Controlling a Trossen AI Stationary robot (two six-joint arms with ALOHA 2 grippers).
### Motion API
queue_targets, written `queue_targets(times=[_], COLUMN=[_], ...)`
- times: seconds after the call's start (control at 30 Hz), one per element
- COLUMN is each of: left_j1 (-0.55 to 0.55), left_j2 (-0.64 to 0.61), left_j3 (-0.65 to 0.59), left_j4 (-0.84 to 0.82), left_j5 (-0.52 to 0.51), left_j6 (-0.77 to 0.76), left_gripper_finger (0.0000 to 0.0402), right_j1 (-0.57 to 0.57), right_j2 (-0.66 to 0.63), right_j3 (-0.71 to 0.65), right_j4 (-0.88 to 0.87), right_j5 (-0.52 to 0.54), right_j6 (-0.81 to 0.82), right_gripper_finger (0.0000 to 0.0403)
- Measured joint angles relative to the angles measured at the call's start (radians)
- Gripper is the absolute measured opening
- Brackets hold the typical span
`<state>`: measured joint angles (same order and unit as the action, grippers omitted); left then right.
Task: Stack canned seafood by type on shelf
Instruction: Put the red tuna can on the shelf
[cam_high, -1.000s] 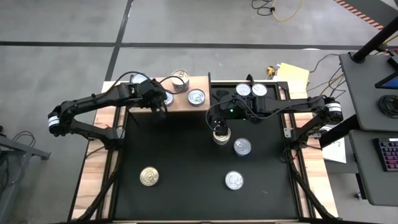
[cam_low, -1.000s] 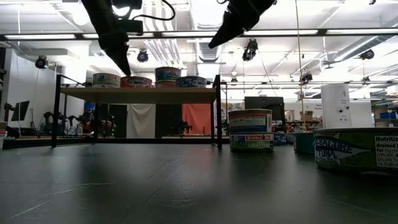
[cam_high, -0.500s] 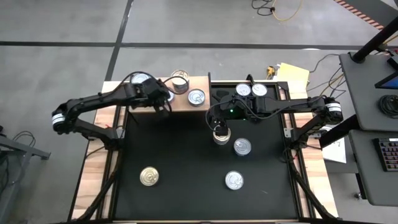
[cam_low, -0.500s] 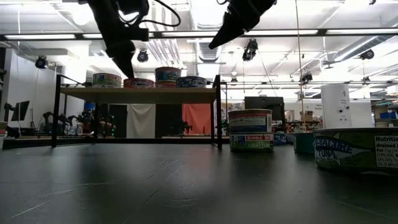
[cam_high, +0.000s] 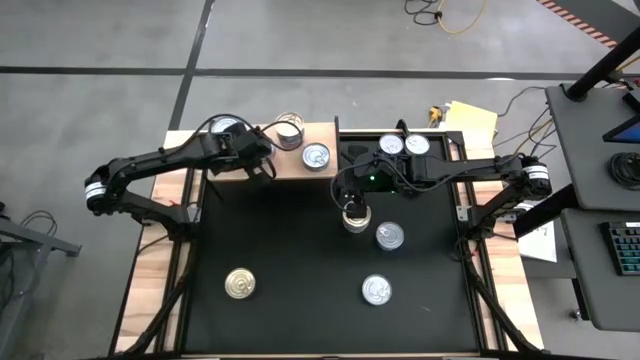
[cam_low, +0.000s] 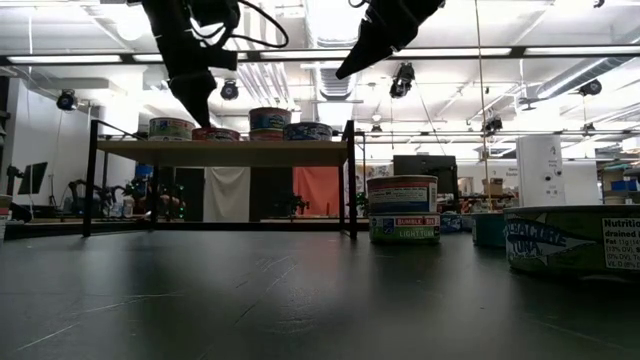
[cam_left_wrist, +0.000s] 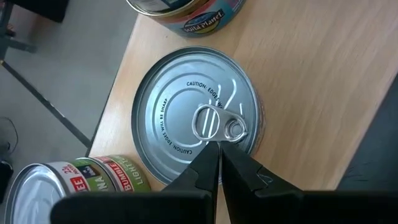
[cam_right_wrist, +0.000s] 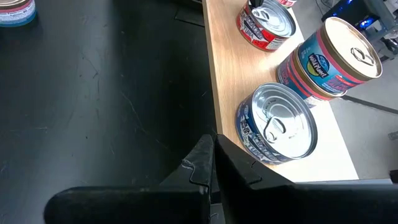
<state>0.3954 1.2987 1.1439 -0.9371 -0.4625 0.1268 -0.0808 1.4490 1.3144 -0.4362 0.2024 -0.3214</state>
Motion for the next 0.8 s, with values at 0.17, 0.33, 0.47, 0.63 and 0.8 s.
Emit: queue_targets(times=[0.17, 0.33, 0.47, 0.63, 0.8], left_j1=[0.0, 0.0, -0.002, 0.0, 0.0], left_j2=[-0.007, -0.011, -0.012, -0.007, -0.008], left_j3=[0.026, 0.09, 0.101, 0.061, 0.047], left_j4=[-0.01, -0.102, -0.156, -0.111, -0.074], left_j5=[0.004, 0.161, 0.332, 0.236, 0.164], left_j6=[0.002, 0.035, 0.094, 0.094, 0.098], left_gripper_finger=[0.0, 0.0, 0.0, 0.0, 0.0], right_j1=[0.0, 0.0, 0.0, 0.0, 0.0], right_j2=[0.0, 0.0, 0.0, 0.0, 0.0], right_j3=[0.0, 0.0, 0.0, 0.0, 0.0], right_j4=[0.0, 0.0, 0.0, 0.0, 0.0], right_j5=[0.0, 0.0, 0.0, 0.0, 0.0], right_j6=[0.0, 0.0, 0.0, 0.0, -0.001], right_gripper_finger=[0.0009, 0.0009, 0.0009, 0.0009, 0.0009])
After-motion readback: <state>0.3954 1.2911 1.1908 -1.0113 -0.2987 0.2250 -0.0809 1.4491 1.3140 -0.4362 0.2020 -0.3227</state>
